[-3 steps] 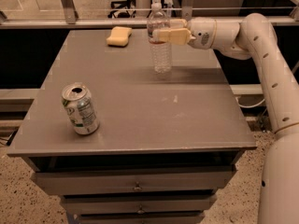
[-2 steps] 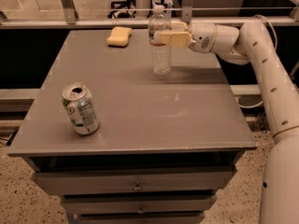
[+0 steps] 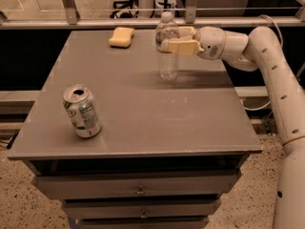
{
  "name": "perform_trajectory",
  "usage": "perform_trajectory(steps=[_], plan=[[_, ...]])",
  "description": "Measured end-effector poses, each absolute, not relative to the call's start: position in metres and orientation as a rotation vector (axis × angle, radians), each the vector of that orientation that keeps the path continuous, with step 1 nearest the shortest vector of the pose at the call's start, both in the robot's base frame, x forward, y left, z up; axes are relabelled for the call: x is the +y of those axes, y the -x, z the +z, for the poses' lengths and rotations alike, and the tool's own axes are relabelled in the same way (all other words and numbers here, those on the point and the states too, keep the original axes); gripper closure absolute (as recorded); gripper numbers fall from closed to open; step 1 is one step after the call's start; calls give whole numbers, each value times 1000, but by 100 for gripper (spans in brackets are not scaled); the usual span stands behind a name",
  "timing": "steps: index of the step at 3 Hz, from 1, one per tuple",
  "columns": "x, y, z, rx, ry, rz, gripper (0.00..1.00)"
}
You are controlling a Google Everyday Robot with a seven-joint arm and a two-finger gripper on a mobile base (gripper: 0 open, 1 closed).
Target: Place water bottle upright
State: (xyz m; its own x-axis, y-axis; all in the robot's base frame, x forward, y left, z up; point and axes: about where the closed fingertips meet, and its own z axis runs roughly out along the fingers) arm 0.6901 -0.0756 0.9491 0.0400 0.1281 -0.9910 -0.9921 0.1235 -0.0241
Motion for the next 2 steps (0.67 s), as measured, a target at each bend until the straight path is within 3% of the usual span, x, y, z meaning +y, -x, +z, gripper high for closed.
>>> perform_trajectory(steps=[2], plan=[[-75, -678, 941, 1118, 1107, 1129, 38]])
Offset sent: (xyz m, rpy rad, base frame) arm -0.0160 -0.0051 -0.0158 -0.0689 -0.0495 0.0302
